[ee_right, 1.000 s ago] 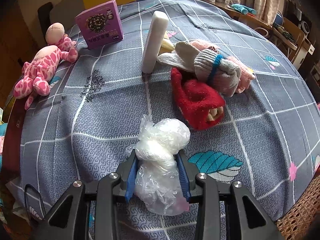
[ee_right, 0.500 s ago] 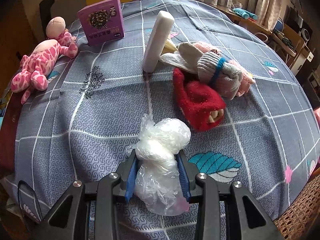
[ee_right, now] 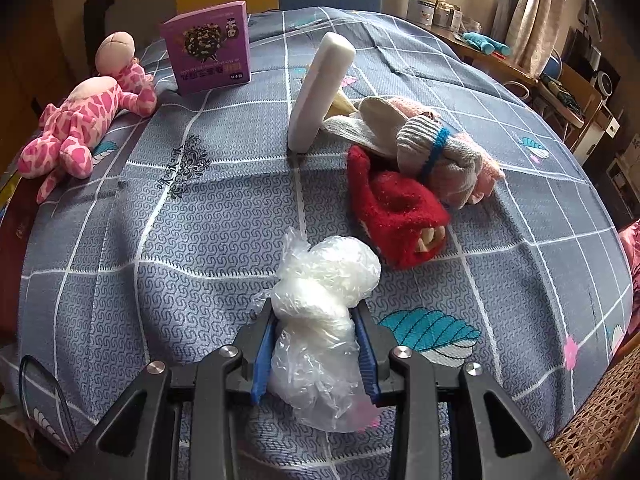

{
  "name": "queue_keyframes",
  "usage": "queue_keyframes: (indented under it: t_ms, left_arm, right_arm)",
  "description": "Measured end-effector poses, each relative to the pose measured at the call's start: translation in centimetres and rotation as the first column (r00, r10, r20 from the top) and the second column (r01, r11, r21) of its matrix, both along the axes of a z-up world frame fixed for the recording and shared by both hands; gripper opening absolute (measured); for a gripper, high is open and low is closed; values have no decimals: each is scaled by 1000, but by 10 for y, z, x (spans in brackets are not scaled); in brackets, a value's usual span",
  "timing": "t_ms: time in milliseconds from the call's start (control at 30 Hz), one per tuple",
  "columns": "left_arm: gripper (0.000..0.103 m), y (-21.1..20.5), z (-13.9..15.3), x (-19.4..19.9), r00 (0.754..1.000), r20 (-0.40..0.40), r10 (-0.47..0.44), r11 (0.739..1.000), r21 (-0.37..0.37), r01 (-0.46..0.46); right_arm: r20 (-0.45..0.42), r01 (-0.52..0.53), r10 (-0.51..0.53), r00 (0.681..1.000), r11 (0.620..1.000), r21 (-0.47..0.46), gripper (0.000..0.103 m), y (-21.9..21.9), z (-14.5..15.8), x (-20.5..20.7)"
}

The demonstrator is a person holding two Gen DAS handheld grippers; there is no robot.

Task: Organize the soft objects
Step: 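Lower the tissue pack into the gold tray and open the left tool, then carry the white plastic bag into the gold tray and open the right tool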

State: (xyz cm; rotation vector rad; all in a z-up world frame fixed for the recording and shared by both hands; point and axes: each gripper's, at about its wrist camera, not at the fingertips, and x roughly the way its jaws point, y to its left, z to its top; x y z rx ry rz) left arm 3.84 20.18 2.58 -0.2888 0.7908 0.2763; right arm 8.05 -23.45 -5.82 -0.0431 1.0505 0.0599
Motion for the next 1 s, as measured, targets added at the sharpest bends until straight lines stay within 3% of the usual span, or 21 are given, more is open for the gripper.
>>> queue_keyframes:
  t_ms: [167, 467, 667, 833, 1000]
  left_arm:
    - [82, -18, 9, -19, 1000, 16, -8, 999, 44, 7]
    - [82, -23, 12, -37, 1000, 18, -3, 999, 47, 2]
    - [82, -20, 7, -41, 1000, 9, -1, 1000, 24, 1]
    - [82, -17, 3, -46, 1000, 4, 9, 1000, 25, -10]
    - [82, -10, 0, -51, 999, -1, 33, 999, 23, -33]
  right_arm:
    - [16, 12, -12, 1000, 1000, 24, 35, 0, 1, -2]
    - [70, -50, 46, 997, 997, 61, 32, 21, 16, -5]
    - [27, -85, 84, 996, 995, 43, 32, 35, 4, -1]
    - [64, -119, 114, 991, 990, 75, 32, 47, 25, 2]
    - [117, -237, 226, 967, 967, 94, 32, 85, 53, 3]
